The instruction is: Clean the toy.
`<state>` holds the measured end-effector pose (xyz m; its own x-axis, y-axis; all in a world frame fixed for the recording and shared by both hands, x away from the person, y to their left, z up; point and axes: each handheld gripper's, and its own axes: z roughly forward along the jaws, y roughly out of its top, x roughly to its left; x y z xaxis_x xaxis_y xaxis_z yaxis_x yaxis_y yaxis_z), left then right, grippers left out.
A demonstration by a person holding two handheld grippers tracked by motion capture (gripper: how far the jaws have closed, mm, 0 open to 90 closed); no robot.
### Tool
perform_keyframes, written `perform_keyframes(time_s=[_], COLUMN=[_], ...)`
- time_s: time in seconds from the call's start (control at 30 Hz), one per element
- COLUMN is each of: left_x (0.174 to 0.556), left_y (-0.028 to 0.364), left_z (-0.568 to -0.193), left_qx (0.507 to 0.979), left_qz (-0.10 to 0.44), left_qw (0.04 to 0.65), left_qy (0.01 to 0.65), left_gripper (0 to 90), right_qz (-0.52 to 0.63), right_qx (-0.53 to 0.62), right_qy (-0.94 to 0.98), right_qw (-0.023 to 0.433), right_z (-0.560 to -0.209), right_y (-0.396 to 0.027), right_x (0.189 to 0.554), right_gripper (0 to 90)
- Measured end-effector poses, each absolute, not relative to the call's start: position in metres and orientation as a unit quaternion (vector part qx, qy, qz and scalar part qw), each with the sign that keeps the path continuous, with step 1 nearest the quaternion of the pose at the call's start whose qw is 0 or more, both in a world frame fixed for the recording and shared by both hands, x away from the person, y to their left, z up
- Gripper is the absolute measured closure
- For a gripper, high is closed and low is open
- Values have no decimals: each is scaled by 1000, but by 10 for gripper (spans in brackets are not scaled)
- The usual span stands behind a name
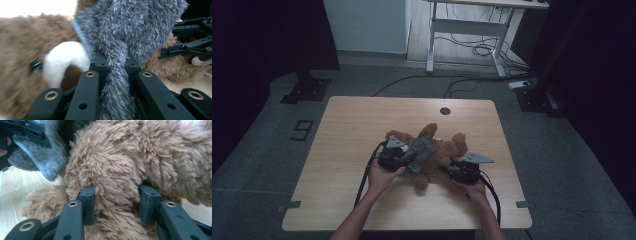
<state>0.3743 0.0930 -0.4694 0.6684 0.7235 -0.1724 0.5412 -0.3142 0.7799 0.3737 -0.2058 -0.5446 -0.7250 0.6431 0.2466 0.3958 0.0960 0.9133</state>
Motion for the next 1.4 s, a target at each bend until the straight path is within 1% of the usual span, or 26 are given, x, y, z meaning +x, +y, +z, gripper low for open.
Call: perform_keyframes(time_s=[0.03,0.07,0.1,0.13,0.23,0.3,0.37,0.43,0.47,0.5,0.53,0.67,0.83,0.97,1.0,1.03,1.07,1.1,1.13,1.17,1.2,1.23,1.27,1.3,1.4], left_x=[372,368,368,365,365,366,368,370,372,372,372,374,375,365,355,355,349,349,344,344,341,341,341,345,356], left_y=[98,107,107,117,127,142,152,158,168,168,173,178,185,190,188,188,181,181,167,167,147,139,139,114,80], left_z=[-468,-464,-464,-460,-460,-463,-467,-472,-486,-486,-502,-515,-514,-501,-484,-484,-470,-470,-455,-455,-442,-439,-439,-434,-437], left_qx=[800,792,792,786,781,764,758,757,755,755,757,755,762,760,754,754,756,756,762,762,770,773,773,785,796], left_qz=[110,126,126,144,150,167,179,181,161,161,157,143,137,146,154,154,162,162,169,169,165,163,163,151,124], left_qw=[438,444,444,444,443,444,435,426,418,418,397,387,372,388,414,414,430,430,441,441,452,453,453,455,456], left_qy=[395,400,400,405,413,437,452,461,479,479,494,509,512,501,486,486,466,466,443,443,419,412,412,391,378], left_gripper=[779,779,779,778,776,777,778,779,780,780,781,781,778,777,777,778,778,778,777,777,777,777,777,776,776], right_qz=[571,572,572,573,574,574,574,574,575,575,575,577,577,578,580,581,581,581,581,581,580,580,580,580,580], right_qx=[355,356,356,359,359,361,362,363,362,362,362,365,368,369,371,372,372,372,373,373,374,374,374,374,373], right_qy=[732,731,731,729,729,728,727,727,727,727,727,724,723,723,720,719,719,719,719,719,718,718,718,718,719], right_qw=[108,107,107,104,103,103,102,101,99,99,98,95,94,90,87,86,85,85,86,86,86,87,87,87,86], right_z=[-545,-545,-545,-545,-545,-545,-545,-545,-546,-546,-546,-547,-547,-547,-547,-547,-547,-547,-547,-547,-547,-547,-547,-547,-547], right_y=[-206,-206,-206,-207,-207,-207,-207,-208,-208,-208,-208,-208,-208,-209,-210,-210,-210,-210,-210,-210,-210,-210,-210,-210,-210], right_x=[374,374,374,375,375,375,375,375,375,375,376,376,376,377,378,378,378,378,378,378,377,377,377,377,378], right_gripper=[566,566,566,566,567,566,567,567,568,568,569,570,569,570,570,569,569,569,569,569,569,569,569,569,569])
